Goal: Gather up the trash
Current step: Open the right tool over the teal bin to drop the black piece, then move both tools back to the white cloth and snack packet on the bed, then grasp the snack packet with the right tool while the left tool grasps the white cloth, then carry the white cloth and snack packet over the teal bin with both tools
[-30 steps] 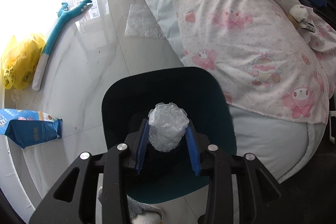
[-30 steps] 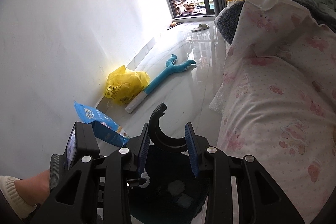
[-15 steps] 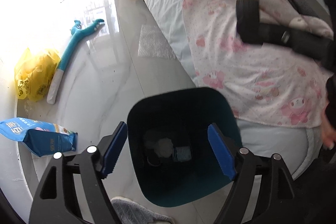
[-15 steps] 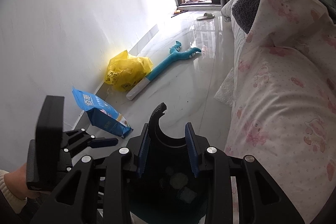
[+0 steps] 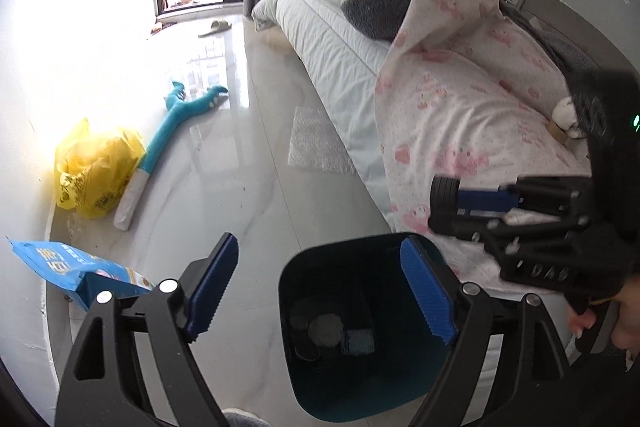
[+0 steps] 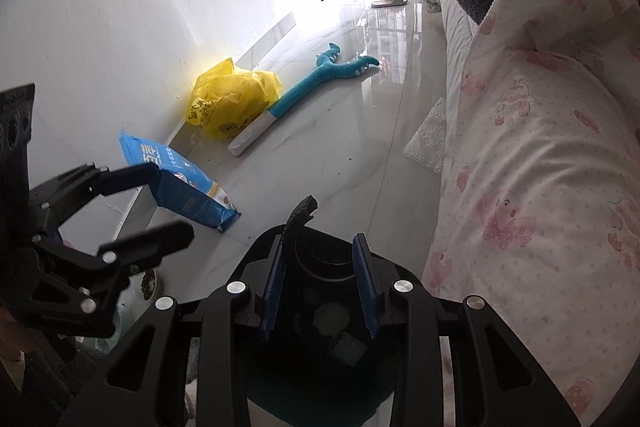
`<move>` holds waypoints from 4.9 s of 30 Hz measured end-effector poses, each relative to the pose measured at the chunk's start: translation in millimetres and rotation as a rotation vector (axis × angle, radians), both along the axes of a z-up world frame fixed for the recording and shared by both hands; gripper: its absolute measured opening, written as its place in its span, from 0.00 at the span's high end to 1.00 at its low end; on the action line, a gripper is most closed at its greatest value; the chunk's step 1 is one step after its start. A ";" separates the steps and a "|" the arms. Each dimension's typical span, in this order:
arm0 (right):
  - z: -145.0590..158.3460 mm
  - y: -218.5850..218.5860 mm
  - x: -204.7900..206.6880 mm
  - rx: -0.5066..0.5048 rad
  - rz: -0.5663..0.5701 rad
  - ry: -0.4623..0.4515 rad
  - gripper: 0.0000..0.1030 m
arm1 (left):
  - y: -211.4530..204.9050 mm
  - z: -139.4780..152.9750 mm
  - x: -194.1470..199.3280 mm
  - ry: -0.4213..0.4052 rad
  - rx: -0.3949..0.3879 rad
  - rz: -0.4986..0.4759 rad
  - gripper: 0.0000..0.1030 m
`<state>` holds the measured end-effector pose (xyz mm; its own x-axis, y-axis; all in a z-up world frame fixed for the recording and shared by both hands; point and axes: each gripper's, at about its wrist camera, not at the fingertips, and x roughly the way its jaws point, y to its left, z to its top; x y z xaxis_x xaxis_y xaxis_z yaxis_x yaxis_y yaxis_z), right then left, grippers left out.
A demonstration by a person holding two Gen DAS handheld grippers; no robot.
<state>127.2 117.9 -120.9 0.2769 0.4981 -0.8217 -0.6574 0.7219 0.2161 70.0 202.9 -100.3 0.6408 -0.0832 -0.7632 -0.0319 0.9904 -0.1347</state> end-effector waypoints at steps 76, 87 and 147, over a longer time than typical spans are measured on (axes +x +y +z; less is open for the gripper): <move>83.9 -336.1 53.3 0.006 -0.452 -0.354 0.15 | -222.0 106.1 98.8 -0.370 -0.056 -0.201 0.12; 54.0 -359.3 80.9 -0.019 -0.393 -0.267 0.13 | -263.6 93.1 132.9 -0.326 -0.149 -0.305 0.11; 50.9 -328.9 114.9 -0.120 -0.349 -0.262 0.21 | -292.9 66.4 169.2 -0.203 -0.259 -0.434 0.65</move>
